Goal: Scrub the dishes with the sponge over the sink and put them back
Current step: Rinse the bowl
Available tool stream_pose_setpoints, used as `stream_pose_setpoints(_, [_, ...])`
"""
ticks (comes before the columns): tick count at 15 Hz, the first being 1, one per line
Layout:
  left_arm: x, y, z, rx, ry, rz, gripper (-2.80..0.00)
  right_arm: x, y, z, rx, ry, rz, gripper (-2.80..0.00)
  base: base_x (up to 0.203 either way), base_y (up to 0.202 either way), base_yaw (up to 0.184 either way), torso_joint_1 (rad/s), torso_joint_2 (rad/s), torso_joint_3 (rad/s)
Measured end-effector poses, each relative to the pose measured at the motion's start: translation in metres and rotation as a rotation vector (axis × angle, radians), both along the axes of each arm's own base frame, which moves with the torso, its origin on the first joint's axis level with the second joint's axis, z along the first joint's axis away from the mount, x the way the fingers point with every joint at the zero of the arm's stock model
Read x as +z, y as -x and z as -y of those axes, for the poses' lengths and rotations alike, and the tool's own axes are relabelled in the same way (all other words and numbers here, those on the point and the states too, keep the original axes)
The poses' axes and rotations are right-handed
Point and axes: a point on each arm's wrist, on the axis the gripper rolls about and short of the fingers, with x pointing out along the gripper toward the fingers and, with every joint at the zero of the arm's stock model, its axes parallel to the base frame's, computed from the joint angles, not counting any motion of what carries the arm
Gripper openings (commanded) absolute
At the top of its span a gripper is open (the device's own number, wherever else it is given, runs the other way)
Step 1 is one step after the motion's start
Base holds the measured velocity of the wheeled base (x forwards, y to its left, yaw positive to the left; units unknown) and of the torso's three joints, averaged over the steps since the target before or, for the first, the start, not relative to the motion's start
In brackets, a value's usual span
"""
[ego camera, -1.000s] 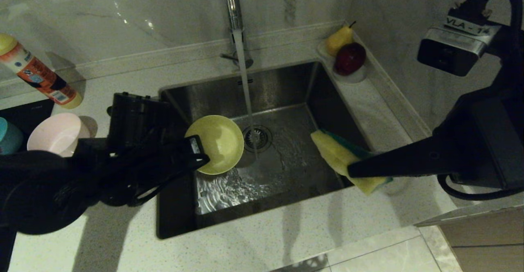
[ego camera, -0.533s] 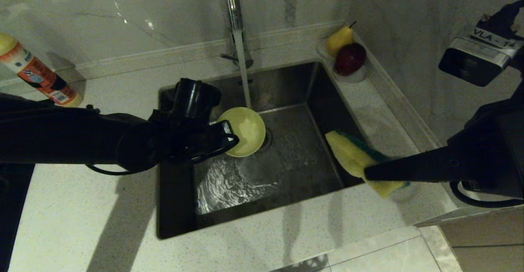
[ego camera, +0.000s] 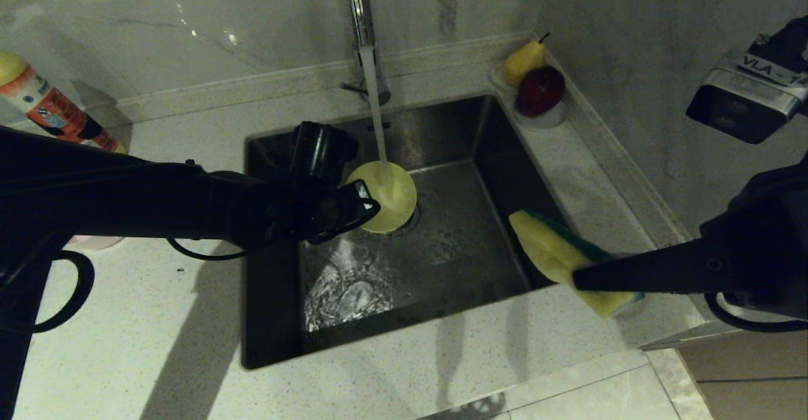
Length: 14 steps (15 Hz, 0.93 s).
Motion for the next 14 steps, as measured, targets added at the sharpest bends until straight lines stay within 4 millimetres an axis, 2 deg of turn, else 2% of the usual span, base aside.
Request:
stream_pose_setpoints(8, [0.002,0.021,-0.008,-0.065,0.004,-0.054,-2.8,0.006,0.005,0.004,0.001,-0.017,0.021,-2.8,0.0,0.0,0.0,0.0,0.0,0.0])
stream_pose_setpoints(14, [0.006,0.027,-0.01,-0.068,0.011,-0.054,-2.8,0.007,0.007,0.006,0.001,-0.022,0.027,-2.8,0.0,0.0,0.0,0.0,0.0,0.0])
